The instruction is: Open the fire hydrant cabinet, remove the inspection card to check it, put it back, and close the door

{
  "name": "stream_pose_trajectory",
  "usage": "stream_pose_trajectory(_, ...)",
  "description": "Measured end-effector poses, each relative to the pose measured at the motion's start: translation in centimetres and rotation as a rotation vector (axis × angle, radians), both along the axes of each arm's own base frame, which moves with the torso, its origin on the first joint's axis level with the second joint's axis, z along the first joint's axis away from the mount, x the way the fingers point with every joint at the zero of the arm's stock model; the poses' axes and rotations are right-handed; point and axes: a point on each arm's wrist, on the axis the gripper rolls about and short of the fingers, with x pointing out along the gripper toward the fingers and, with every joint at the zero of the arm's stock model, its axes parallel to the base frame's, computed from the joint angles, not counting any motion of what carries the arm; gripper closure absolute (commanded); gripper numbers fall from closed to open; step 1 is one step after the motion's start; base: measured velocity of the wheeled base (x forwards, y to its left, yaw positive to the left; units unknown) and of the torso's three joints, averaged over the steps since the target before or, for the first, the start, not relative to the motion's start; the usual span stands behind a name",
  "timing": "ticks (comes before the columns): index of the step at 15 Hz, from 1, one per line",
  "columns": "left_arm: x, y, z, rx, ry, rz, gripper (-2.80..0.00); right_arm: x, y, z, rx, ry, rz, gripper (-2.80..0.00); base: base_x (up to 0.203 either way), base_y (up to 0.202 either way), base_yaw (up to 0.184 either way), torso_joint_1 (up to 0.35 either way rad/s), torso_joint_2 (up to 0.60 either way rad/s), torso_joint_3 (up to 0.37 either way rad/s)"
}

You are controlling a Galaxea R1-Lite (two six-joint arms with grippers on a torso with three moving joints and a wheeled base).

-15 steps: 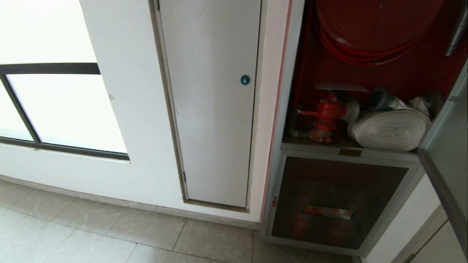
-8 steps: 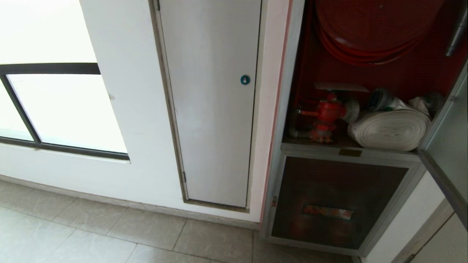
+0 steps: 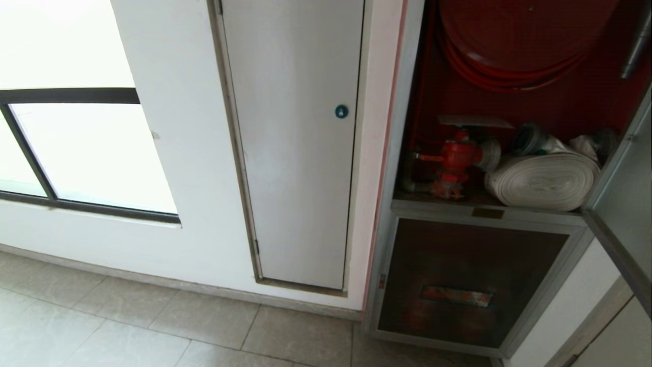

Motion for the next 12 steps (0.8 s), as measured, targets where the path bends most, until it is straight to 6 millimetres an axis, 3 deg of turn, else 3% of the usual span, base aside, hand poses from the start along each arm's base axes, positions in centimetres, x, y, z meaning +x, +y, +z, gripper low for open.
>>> stream_pose_trajectory(12, 0.0, 0.0, 0.0, 0.000, 0.000, 0.000, 0.00, -0.9, -3.7, -0.4, 0.036, 0.035, 0.006, 0.00, 0.000, 0.000, 0.000, 0.000, 0.00, 0.000)
